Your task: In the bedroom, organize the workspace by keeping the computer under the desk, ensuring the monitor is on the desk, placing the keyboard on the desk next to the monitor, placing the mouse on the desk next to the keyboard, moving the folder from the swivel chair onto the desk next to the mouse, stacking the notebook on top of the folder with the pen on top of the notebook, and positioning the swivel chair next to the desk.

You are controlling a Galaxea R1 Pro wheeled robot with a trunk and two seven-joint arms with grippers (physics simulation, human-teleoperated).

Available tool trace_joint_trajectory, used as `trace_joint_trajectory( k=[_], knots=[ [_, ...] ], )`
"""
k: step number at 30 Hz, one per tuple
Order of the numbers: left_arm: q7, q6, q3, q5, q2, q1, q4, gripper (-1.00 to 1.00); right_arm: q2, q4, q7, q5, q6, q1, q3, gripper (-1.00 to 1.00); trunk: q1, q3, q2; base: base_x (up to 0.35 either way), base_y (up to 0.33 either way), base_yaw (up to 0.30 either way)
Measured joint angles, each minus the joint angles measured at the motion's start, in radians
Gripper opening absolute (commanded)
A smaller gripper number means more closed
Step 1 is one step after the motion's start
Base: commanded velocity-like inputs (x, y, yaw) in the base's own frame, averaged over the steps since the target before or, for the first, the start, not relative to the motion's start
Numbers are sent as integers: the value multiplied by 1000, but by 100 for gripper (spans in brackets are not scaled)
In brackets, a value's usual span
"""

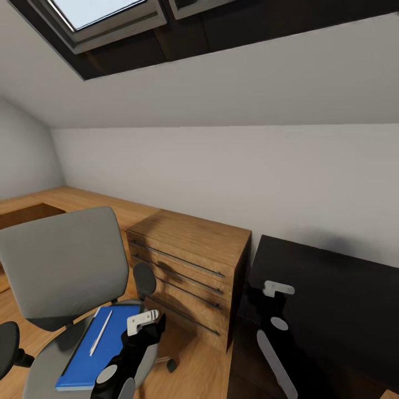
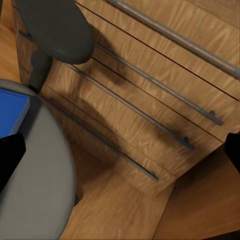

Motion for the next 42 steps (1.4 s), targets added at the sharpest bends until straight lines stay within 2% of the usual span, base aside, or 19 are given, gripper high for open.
trace_joint_trajectory(
  k=[8,24,32,39,42],
  knots=[
    [0,1,0,0,0,0,0,100,0,-3,-38,0,-9,2,23,100,0,12,0,-29,11,0],
    [0,1,0,1,0,0,3,100,-1,0,-46,-2,-12,2,26,100,1,38,0,-296,118,-33],
    [-3,-3,-4,-2,0,0,100,100,1,25,-49,-2,-37,2,38,100,0,51,0,-272,109,-69],
    [-4,-7,-5,-3,0,-1,126,100,2,42,-115,-9,-66,14,86,100,0,62,0,-55,22,-76],
    [-3,-7,-3,-3,2,-1,128,100,2,59,-141,-11,-114,43,116,100,0,66,0,-12,5,-58]
  ],
)
